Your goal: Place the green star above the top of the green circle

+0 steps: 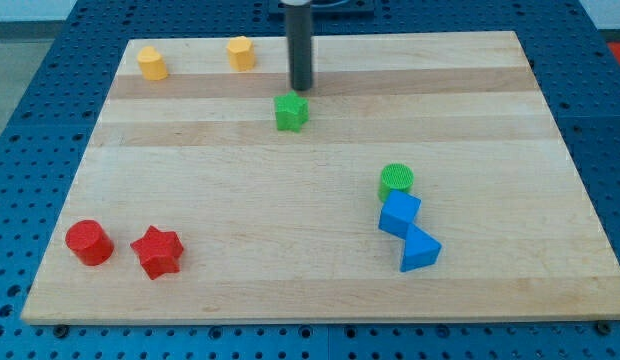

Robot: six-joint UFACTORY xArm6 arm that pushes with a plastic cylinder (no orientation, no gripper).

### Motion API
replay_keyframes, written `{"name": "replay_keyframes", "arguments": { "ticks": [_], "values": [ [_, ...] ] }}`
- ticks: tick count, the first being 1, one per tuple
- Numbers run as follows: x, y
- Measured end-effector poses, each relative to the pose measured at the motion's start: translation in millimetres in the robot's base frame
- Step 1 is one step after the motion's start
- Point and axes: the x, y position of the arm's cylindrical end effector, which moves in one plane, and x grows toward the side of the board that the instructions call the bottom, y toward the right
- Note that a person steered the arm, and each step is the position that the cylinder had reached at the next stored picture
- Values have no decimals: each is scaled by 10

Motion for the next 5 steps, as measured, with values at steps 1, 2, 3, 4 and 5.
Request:
{"name": "replay_keyframes", "arguments": {
  "ticks": [1,2,3,4,5],
  "values": [
    [215,-468],
    [551,-80],
    [844,577],
    [1040,874],
    [832,874]
  ]
}}
